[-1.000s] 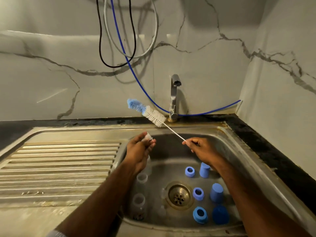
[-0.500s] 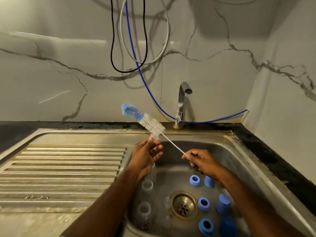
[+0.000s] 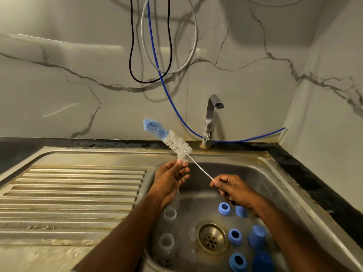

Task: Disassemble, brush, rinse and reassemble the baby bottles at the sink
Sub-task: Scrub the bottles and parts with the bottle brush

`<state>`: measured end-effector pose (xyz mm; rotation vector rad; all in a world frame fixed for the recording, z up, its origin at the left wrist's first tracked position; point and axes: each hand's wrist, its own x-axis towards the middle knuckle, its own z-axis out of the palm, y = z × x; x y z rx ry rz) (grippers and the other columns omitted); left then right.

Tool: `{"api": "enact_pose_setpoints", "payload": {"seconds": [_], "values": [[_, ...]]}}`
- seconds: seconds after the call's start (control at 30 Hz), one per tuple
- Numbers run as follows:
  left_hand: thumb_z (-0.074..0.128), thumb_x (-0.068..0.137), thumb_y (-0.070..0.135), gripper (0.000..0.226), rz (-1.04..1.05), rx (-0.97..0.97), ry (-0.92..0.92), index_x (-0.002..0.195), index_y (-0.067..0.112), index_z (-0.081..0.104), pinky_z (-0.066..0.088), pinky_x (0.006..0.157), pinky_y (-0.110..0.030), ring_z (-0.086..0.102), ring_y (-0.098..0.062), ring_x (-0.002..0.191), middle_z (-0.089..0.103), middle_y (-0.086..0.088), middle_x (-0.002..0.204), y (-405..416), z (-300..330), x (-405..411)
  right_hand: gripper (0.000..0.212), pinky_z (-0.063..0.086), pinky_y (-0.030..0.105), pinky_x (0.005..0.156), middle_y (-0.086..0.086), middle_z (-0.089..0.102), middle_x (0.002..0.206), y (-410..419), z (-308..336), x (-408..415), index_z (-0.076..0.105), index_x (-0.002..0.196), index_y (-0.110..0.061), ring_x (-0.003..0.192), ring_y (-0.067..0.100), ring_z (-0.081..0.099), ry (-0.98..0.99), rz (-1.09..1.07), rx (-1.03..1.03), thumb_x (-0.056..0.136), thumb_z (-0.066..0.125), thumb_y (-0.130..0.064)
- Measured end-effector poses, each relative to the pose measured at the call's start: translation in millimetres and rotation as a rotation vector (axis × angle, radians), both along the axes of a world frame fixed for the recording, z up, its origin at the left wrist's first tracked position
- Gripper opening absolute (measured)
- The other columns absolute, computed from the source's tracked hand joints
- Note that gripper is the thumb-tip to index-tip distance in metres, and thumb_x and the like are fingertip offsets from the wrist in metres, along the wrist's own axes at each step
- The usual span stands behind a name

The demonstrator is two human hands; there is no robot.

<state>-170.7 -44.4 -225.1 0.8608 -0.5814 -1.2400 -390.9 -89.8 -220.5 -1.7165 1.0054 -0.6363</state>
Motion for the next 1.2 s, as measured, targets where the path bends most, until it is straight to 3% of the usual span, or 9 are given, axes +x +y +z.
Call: {"api": "enact_pose_setpoints", "payload": {"seconds": [0.2, 0.43, 0.53, 0.67, 0.83, 0.93, 1.07, 1.13, 1.2], "values": [[0.062, 0.095, 0.010, 0.025, 0.025, -0.014, -0.045, 0.116, -0.004, 0.065, 0.059, 0.069, -0.027, 0.068, -0.017, 0.078, 0.072, -0.013, 0.093, 0.2, 0.1, -2.0, 0.023, 0.028, 0.017, 0.044, -0.001, 0.050, 0.064, -2.4, -1.1, -0.6, 0.072, 0.102, -0.012, 0.046, 0.004, 0.035, -0.020, 0.005, 0.010, 0.104, 0.051, -0.020], [0.060, 0.098, 0.022, 0.032, 0.011, -0.033, 0.061, 0.117, -0.003, 0.065, 0.059, 0.074, -0.032, 0.069, -0.019, 0.082, 0.071, -0.015, 0.098, 0.0, -0.6, 1.9, 0.022, 0.033, 0.016, 0.044, 0.000, 0.049, 0.063, -5.8, -5.7, -1.8, 0.071, 0.101, -0.011, 0.047, 0.004, 0.038, 0.031, 0.026, -0.015, 0.103, 0.053, -0.023], [0.056, 0.100, 0.026, 0.031, -0.008, -0.007, 0.060, 0.113, 0.000, 0.065, 0.059, 0.072, -0.031, 0.067, -0.018, 0.077, 0.070, -0.013, 0.093, 0.3, 2.0, 0.6, 0.021, 0.033, 0.014, 0.045, 0.000, 0.048, 0.060, -10.1, -8.5, -3.1, 0.071, 0.100, -0.008, 0.047, 0.003, 0.039, 0.050, 0.039, -0.050, 0.102, 0.054, -0.020], [0.042, 0.106, 0.039, 0.045, -0.129, 0.086, 0.087, 0.104, 0.002, 0.067, 0.056, 0.070, -0.030, 0.056, -0.014, 0.064, 0.063, -0.006, 0.077, 4.6, 10.9, -0.5, 0.020, 0.040, 0.018, 0.055, -0.003, 0.058, 0.066, -16.9, -13.5, -8.3, 0.076, 0.093, -0.023, 0.062, 0.011, 0.047, 0.114, 0.072, -0.156, 0.101, 0.057, -0.021], [0.042, 0.106, 0.034, 0.046, -0.178, 0.088, 0.049, 0.103, -0.002, 0.070, 0.053, 0.072, -0.031, 0.049, -0.011, 0.057, 0.057, -0.004, 0.070, 5.7, 14.0, 10.0, 0.020, 0.041, 0.007, 0.059, -0.025, 0.063, 0.064, -17.4, -4.0, -13.4, 0.072, 0.095, -0.019, 0.062, -0.009, 0.054, 0.189, 0.089, -0.241, 0.103, 0.054, -0.018], [0.057, 0.099, 0.021, 0.024, -0.036, -0.085, -0.150, 0.105, 0.001, 0.070, 0.057, 0.078, -0.032, 0.064, -0.016, 0.073, 0.068, -0.011, 0.085, 5.8, 10.0, 8.4, 0.022, 0.039, 0.013, 0.054, -0.013, 0.060, 0.066, -17.3, -5.4, -11.8, 0.074, 0.090, -0.022, 0.064, 0.003, 0.052, 0.196, 0.111, -0.184, 0.102, 0.055, -0.022], [0.078, 0.086, 0.025, 0.030, 0.413, -0.100, -0.901, 0.114, 0.014, 0.072, 0.055, 0.082, -0.016, 0.069, -0.005, 0.094, 0.074, 0.004, 0.102, 0.2, -2.8, 10.0, 0.025, 0.029, 0.021, 0.043, -0.009, 0.044, 0.055, -15.1, -6.7, -5.2, 0.071, 0.089, -0.019, 0.047, 0.009, 0.034, 0.159, 0.230, 0.006, 0.104, 0.052, -0.025], [0.074, 0.090, 0.027, 0.023, 0.453, -0.128, -0.978, 0.108, 0.014, 0.074, 0.056, 0.079, -0.018, 0.070, -0.005, 0.087, 0.075, 0.004, 0.097, 0.7, -2.7, 14.4, 0.025, 0.029, 0.022, 0.043, -0.008, 0.044, 0.056, -13.5, -6.0, -2.4, 0.070, 0.089, -0.020, 0.047, 0.010, 0.034, 0.159, 0.241, 0.009, 0.104, 0.051, -0.026], [0.063, 0.098, 0.026, 0.021, 0.245, -0.141, -0.778, 0.100, 0.008, 0.073, 0.056, 0.072, -0.027, 0.067, -0.014, 0.074, 0.073, -0.004, 0.085, 2.7, -1.0, 17.6, 0.024, 0.038, 0.026, 0.050, -0.002, 0.053, 0.064, -13.4, -8.2, -2.5, 0.070, 0.086, -0.026, 0.056, 0.015, 0.042, 0.210, 0.216, -0.092, 0.103, 0.053, -0.029]]}}
